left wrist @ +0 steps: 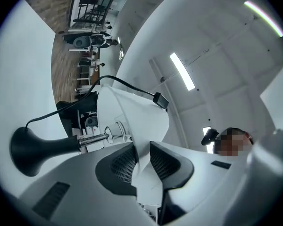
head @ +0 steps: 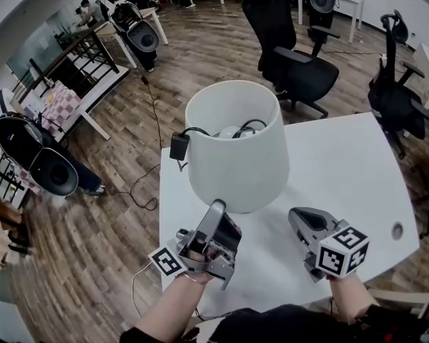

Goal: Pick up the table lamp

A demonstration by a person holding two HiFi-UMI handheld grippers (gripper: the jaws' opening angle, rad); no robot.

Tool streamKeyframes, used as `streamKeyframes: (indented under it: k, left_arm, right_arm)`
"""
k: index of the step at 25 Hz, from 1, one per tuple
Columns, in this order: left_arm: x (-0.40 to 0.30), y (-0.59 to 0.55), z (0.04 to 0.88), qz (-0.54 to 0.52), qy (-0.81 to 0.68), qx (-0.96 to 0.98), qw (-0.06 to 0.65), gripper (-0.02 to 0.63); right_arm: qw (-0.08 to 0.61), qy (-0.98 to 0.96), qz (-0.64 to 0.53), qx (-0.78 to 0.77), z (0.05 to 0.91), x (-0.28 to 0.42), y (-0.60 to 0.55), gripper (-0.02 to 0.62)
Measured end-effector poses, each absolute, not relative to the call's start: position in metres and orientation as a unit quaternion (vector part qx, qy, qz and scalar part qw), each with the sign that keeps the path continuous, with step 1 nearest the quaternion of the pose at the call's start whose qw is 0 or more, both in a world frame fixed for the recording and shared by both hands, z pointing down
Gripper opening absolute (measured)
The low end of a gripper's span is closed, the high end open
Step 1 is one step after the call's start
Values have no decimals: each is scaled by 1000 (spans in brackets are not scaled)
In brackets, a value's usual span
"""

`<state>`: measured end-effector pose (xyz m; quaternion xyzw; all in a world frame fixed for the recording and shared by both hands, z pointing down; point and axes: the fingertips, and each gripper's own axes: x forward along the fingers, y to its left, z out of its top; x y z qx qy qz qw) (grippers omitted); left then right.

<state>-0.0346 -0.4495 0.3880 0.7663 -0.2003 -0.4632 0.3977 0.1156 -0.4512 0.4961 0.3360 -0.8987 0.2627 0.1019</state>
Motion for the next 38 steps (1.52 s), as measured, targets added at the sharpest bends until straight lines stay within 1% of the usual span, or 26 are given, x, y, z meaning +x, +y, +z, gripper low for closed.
streamKeyframes:
  k: [11, 16, 18, 19, 21, 23, 26, 28, 31, 34, 38]
  left_arm:
    - [-27, -480, 374, -478, -204, 751, 407, 69]
    - [-27, -490, 370, -482, -202, 751, 404, 54]
    - [-31, -490, 372, -484, -206, 747, 406, 50]
    - [-33, -493, 371, -486, -208, 746, 406, 49]
    - [-34, -503, 368, -488, -213, 742, 408, 46]
    - [-33, -515, 364, -488, -219, 737, 413, 44]
    - [-35, -525, 362, -489, -231, 729, 419, 44]
    - [-39, -529, 361, -492, -237, 724, 421, 44]
    - [-45, -531, 360, -495, -244, 718, 423, 44]
    - [-50, -531, 361, -497, -250, 717, 421, 44]
    - [-52, -535, 360, -499, -256, 715, 417, 46]
  right_arm:
    - [96, -912, 251, 309, 491, 89, -488, 12]
    - [58, -906, 285, 307, 496, 71, -503, 12]
    - [60, -912, 285, 289, 503, 55, -499, 33]
    - [67, -915, 281, 282, 505, 49, -499, 56]
    - [81, -919, 274, 273, 509, 41, -504, 139]
    - [91, -919, 273, 268, 513, 34, -513, 194]
    - [99, -917, 275, 271, 523, 21, -522, 247]
    - [105, -916, 267, 279, 530, 11, -528, 266]
    - [121, -912, 253, 300, 544, -2, -536, 268]
    - [152, -902, 260, 308, 566, -7, -536, 268]
    - [152, -903, 258, 309, 570, -3, -540, 274]
